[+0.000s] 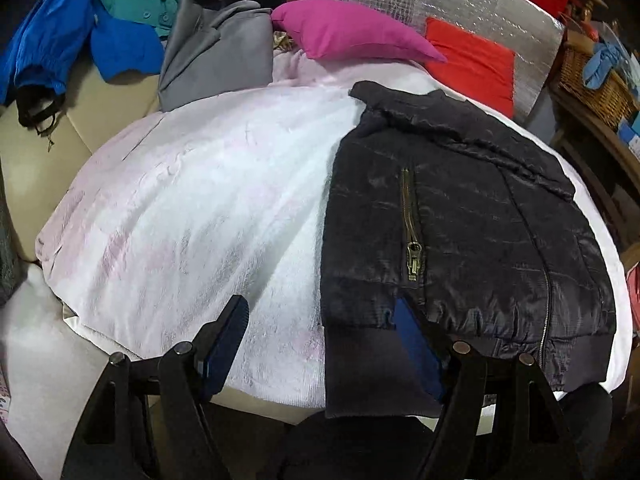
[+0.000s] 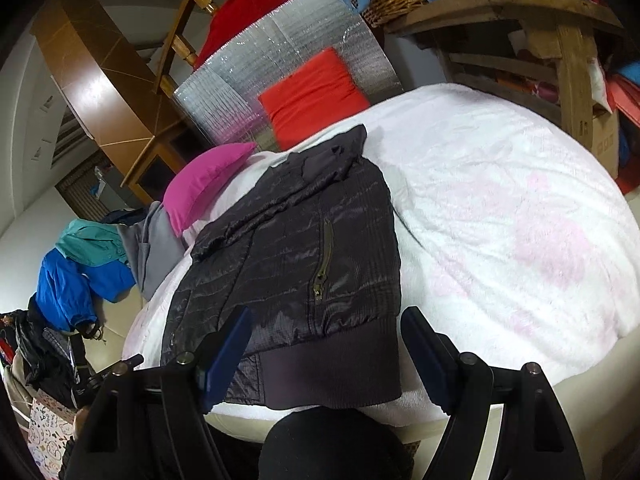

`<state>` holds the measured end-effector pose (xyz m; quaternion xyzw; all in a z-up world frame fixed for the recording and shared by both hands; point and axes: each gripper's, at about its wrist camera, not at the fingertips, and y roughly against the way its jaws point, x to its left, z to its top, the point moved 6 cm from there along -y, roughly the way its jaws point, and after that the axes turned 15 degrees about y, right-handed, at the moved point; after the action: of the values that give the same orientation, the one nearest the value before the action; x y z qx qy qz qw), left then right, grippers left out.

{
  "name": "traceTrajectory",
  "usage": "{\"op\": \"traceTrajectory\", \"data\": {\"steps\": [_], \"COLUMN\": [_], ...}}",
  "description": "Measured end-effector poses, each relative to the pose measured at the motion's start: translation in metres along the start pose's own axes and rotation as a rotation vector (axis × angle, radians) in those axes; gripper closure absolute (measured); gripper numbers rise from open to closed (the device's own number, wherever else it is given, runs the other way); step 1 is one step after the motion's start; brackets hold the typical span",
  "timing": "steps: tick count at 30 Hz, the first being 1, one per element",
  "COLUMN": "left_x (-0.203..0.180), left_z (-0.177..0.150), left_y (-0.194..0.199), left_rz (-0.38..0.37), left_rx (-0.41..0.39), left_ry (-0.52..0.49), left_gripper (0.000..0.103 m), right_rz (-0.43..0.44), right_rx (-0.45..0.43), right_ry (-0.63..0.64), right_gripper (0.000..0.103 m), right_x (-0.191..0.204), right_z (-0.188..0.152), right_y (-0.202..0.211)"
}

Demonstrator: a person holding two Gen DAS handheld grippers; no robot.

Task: Fold large clothes
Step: 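Move both tools to the ribbed hem of the folded jacket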

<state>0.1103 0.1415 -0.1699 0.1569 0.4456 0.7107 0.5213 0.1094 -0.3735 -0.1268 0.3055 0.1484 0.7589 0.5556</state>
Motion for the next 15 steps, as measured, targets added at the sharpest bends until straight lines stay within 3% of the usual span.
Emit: {"op": "traceTrajectory", "data": {"steps": [11, 15], "left_x": [0.002, 0.011], "left_z": [-0.006, -0.008], "left_y": [-0.015, -0.023], "left_rz": [0.035, -0.005], "left_rx": [0.031, 0.074], "left_ry": [-0.008, 0.037], "left_gripper": [0.027, 0.027], "right_rz": [-0.025, -0.042], "right_rx": [0.069, 0.101], "right_ry": [-0.057, -0.074], "right_gripper": [0.023, 0.023], "right_x": [-0.021, -0.031], "right_z": [-0.022, -0.025], "right_y": [-0.022, -0.031]}}
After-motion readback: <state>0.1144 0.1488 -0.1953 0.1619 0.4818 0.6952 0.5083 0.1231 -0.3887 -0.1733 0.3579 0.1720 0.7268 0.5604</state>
